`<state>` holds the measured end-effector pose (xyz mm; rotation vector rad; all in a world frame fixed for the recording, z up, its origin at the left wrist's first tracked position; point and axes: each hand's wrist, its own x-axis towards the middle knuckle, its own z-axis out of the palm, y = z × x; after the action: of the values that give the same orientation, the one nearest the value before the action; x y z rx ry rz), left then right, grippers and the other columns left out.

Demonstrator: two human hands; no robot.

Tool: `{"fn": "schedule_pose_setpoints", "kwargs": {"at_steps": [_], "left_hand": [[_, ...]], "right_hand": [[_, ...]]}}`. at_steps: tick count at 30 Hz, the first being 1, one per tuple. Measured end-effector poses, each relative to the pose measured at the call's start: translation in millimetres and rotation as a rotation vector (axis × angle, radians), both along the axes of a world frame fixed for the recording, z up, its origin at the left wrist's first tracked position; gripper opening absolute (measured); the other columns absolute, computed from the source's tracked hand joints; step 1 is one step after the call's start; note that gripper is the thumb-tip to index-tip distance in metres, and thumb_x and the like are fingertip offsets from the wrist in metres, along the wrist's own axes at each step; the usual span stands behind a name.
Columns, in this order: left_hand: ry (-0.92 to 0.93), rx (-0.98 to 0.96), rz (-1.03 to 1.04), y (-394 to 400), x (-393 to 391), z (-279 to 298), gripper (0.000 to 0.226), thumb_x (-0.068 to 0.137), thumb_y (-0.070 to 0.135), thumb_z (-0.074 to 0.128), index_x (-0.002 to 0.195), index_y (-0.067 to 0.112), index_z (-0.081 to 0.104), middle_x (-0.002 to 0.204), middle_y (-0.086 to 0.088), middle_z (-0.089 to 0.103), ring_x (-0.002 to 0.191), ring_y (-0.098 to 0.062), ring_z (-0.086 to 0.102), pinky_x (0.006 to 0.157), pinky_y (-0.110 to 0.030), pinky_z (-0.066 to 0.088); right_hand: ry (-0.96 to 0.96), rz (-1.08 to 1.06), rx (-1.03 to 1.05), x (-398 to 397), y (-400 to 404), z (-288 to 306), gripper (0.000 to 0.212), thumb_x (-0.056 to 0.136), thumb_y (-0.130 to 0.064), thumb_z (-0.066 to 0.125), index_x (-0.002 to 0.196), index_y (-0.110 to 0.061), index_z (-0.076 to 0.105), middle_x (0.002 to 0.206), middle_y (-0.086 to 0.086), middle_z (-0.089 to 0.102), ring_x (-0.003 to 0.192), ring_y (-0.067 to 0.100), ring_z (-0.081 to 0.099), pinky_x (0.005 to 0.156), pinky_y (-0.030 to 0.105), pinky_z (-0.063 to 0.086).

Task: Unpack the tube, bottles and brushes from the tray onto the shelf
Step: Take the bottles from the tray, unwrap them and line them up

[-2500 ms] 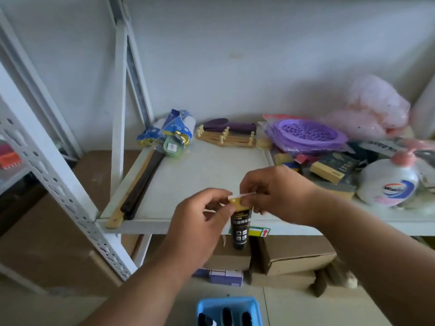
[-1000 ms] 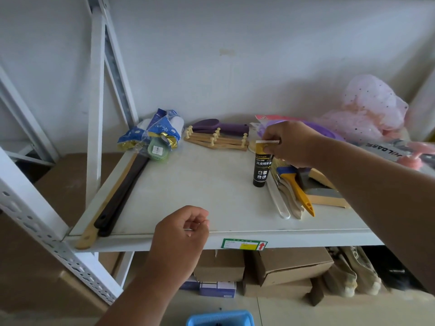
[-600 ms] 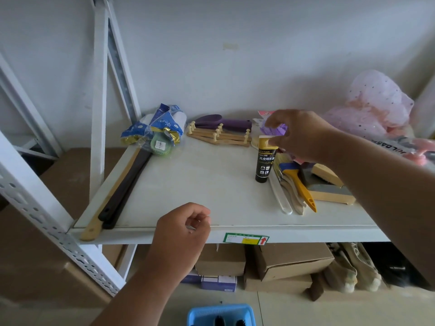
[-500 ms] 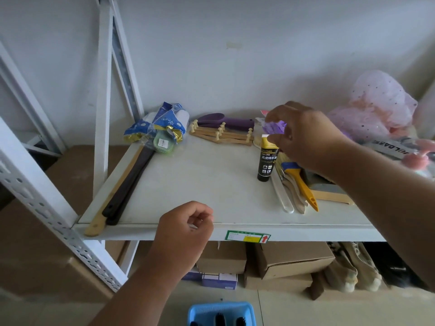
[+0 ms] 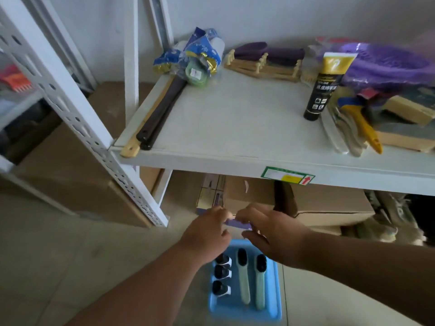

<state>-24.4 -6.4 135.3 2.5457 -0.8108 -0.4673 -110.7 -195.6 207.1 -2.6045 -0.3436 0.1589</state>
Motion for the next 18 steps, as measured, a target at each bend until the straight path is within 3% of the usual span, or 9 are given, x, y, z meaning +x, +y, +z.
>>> {"fn": "schedule_pose_setpoints", "kwargs": {"at_steps": [2, 4, 7, 9, 11, 14, 17, 18], "left_hand": [[0.11, 0.102, 0.014, 11.9, 6.5, -26.2, 0.044, 0.094, 0.03, 0.065, 0.137, 0.027, 0.06, 0.138, 0.005, 0.063, 0.124, -0.018, 0.063, 0.106, -0.038, 0.054], [0.204, 0.167, 0.002, 18.0, 6.6, -49.2, 0.047, 0.094, 0.027, 0.069, 0.14, 0.025, 0.062, 0.141, 0.001, 0.065, 0.128, -0.02, 0.063, 0.111, -0.038, 0.052], [0.278, 0.22, -0.001, 17.9, 0.4, -81.4, 0.049, 0.096, 0.02, 0.068, 0.144, 0.022, 0.062, 0.145, -0.003, 0.064, 0.132, -0.023, 0.061, 0.114, -0.036, 0.049], [0.312, 0.248, 0.005, 14.1, -4.3, -99.5, 0.047, 0.097, 0.016, 0.065, 0.144, 0.024, 0.062, 0.146, -0.003, 0.063, 0.131, -0.024, 0.062, 0.111, -0.036, 0.05], [0.314, 0.275, -0.011, 10.3, -7.9, -112.2, 0.043, 0.098, 0.012, 0.063, 0.138, 0.026, 0.065, 0.141, -0.003, 0.064, 0.124, -0.025, 0.064, 0.105, -0.036, 0.054], [0.268, 0.291, -0.022, 8.4, -9.0, -123.5, 0.037, 0.098, 0.009, 0.061, 0.132, 0.023, 0.067, 0.134, -0.004, 0.065, 0.119, -0.027, 0.066, 0.101, -0.037, 0.054], [0.226, 0.296, -0.043, 7.8, -6.4, -128.1, 0.035, 0.099, 0.012, 0.058, 0.133, 0.019, 0.066, 0.134, -0.007, 0.064, 0.122, -0.029, 0.064, 0.103, -0.035, 0.052], [0.217, 0.297, -0.052, 6.9, -4.9, -128.3, 0.033, 0.099, 0.012, 0.058, 0.131, 0.017, 0.066, 0.133, -0.008, 0.063, 0.123, -0.03, 0.063, 0.103, -0.036, 0.052]], "right_hand": [[0.088, -0.074, 0.041, 9.5, -2.4, -25.4, 0.039, 0.102, -0.033, 0.06, 0.139, -0.038, 0.046, 0.115, -0.026, 0.043, 0.092, -0.001, 0.053, 0.083, 0.022, 0.049], [0.127, -0.121, 0.095, 18.1, -4.0, -48.9, 0.042, 0.1, -0.036, 0.063, 0.14, -0.04, 0.048, 0.117, -0.024, 0.049, 0.094, 0.001, 0.059, 0.086, 0.025, 0.055], [0.18, -0.181, 0.131, 25.9, -6.7, -83.3, 0.041, 0.098, -0.033, 0.068, 0.138, -0.035, 0.058, 0.12, -0.016, 0.061, 0.094, 0.001, 0.06, 0.078, 0.003, 0.043], [0.259, -0.223, 0.114, 28.3, -5.6, -104.3, 0.039, 0.098, -0.032, 0.069, 0.136, -0.034, 0.061, 0.121, -0.017, 0.063, 0.096, 0.0, 0.061, 0.072, -0.003, 0.037], [0.311, -0.248, 0.141, 29.1, -4.2, -126.0, 0.037, 0.096, -0.032, 0.07, 0.132, -0.036, 0.063, 0.124, -0.014, 0.067, 0.1, 0.002, 0.065, 0.08, 0.004, 0.046], [0.377, -0.293, 0.134, 27.6, -2.0, -149.6, 0.034, 0.095, -0.031, 0.07, 0.128, -0.037, 0.064, 0.118, -0.012, 0.068, 0.093, 0.008, 0.071, 0.084, 0.027, 0.062], [0.413, -0.298, 0.116, 25.3, 1.1, -159.1, 0.032, 0.095, -0.022, 0.07, 0.126, -0.032, 0.067, 0.112, -0.013, 0.066, 0.084, 0.012, 0.072, 0.067, 0.009, 0.055], [0.407, -0.301, 0.113, 24.9, 1.8, -159.8, 0.033, 0.095, -0.022, 0.071, 0.126, -0.031, 0.067, 0.114, -0.012, 0.067, 0.084, 0.01, 0.07, 0.067, 0.007, 0.052]]}}
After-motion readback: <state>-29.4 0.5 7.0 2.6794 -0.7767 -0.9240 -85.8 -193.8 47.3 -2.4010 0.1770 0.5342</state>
